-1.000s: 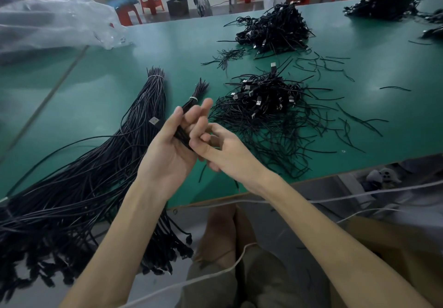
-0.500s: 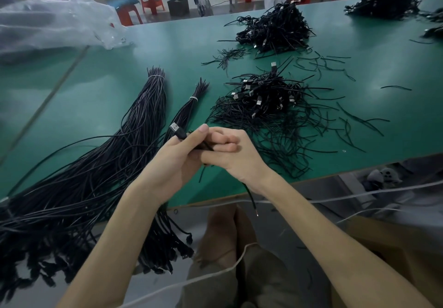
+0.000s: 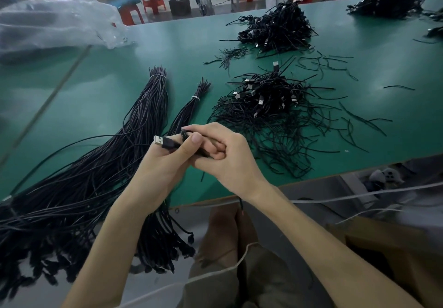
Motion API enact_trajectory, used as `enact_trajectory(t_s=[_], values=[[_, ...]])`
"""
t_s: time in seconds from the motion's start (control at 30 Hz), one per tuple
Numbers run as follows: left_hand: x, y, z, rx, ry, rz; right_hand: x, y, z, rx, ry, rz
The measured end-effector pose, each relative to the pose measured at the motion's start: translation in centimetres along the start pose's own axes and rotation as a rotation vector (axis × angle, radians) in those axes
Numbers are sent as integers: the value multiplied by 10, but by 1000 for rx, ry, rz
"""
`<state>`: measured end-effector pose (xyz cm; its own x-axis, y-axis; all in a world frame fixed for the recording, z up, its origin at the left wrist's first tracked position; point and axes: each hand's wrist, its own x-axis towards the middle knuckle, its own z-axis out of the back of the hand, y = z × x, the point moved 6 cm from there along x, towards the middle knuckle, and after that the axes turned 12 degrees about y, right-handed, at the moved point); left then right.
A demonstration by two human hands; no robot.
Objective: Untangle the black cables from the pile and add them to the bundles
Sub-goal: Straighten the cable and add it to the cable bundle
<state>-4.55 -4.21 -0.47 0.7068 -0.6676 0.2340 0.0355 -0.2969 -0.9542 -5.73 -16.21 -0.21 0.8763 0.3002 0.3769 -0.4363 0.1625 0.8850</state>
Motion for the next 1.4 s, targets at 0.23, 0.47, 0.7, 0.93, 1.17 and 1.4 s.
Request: enact_trajectory(t_s=[0.23, 0.47, 0.7, 0.93, 1.17, 1.4], values=[[13, -10, 15, 137, 234, 232, 14, -2, 13, -234, 119, -12], [9, 9, 21, 127, -183, 144, 13, -9, 21, -420, 66, 30], [2, 21, 27, 335, -345, 131, 12, -21, 23, -521, 131, -71], [0, 22, 39, 364, -322, 184, 9, -34, 14, -455, 313, -271], [0, 24, 55, 473, -368, 343, 5, -27, 2, -789, 412, -168], [7, 13, 55, 907, -151, 422, -1, -29, 0, -905, 401, -102]])
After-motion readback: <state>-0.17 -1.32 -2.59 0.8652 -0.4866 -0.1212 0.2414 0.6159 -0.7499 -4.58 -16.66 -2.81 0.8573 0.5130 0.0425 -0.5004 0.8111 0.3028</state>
